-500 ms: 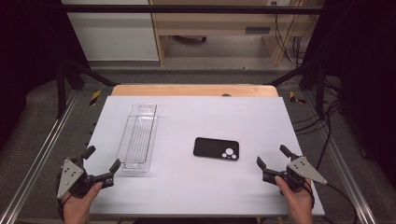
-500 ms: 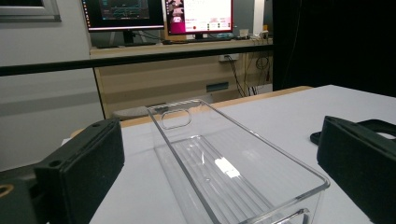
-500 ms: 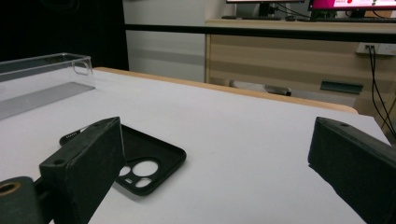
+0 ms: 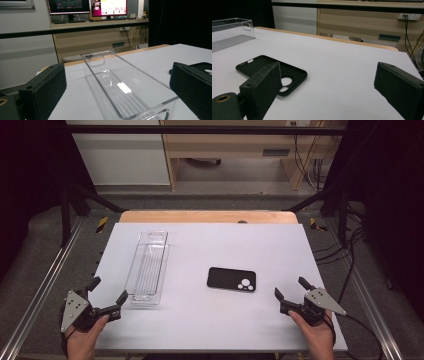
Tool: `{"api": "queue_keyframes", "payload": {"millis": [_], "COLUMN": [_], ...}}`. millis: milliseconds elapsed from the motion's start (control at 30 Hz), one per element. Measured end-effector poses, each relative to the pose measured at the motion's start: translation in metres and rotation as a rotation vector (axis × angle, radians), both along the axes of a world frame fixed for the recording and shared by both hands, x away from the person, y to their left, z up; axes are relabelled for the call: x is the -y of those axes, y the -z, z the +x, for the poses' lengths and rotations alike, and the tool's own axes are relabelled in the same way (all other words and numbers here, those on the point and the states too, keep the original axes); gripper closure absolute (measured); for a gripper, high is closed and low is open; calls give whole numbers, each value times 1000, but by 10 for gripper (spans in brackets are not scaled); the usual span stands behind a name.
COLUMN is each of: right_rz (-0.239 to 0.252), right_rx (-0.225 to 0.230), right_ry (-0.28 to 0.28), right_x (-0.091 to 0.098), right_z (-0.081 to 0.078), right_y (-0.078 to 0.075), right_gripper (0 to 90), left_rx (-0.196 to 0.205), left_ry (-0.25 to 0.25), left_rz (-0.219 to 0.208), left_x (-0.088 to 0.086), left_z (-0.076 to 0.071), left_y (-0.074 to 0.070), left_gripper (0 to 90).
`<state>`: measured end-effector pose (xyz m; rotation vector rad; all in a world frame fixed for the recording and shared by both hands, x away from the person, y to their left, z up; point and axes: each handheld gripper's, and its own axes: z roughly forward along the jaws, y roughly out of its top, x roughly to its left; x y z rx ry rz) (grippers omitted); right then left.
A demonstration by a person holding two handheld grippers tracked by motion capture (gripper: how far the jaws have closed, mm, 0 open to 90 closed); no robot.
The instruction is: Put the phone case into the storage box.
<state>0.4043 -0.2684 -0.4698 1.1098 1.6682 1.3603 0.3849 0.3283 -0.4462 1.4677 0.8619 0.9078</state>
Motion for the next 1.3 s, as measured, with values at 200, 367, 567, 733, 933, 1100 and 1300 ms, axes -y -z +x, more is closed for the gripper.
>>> {"api": "queue_keyframes", "payload": {"millis": [200, 367, 567, 733, 933, 1100, 1300], "right_rz": [-8, -6, -41, -61, -107, -155, -183], "right_rx": [-42, -106, -187, -196, -217, -210, -207], "right_ry": [-15, -23, -46, -60, -44, -46, -57], "right_x": [0, -1, -9, -15, -21, -32, -41], "right_z": [1, 1, 5, 11, 19, 25, 32], "right_y": [0, -1, -1, -9, -21, -34, -47], "right_gripper": [102, 107, 134, 128, 127, 119, 119], "left_rx": [-7, -15, -20, -23, -25, -24, -25], "left_ry": [-2, -9, -11, -12, -14, -18, -16], "left_rz": [1, 2, 10, 19, 17, 22, 22], "left_x": [0, -1, -1, -1, -2, -2, -2], "left_z": [1, 0, 0, -1, -1, -2, -2], "left_y": [1, 2, 3, 4, 4, 4, 4], "left_gripper": [6, 7, 7, 7, 7, 7, 7]}}
